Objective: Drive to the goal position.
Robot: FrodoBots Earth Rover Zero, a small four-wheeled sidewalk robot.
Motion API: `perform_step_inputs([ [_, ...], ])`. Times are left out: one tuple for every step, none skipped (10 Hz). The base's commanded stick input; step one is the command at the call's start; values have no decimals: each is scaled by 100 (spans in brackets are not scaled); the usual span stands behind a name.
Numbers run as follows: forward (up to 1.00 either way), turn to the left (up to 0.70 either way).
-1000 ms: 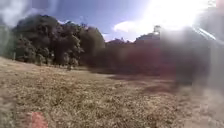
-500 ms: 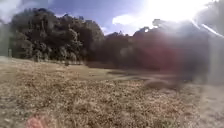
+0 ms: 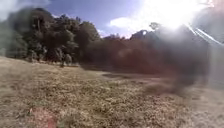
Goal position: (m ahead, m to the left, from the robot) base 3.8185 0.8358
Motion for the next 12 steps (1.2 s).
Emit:
perform_step_inputs([
  [70, 0],
  [70, 0],
  [70, 3],
  [70, 24],
  [70, 35],
  [70, 35],
  [70, 20],
  [70, 3],
  [70, 0],
  [70, 0],
  [70, 0],
  [70, 0],
])
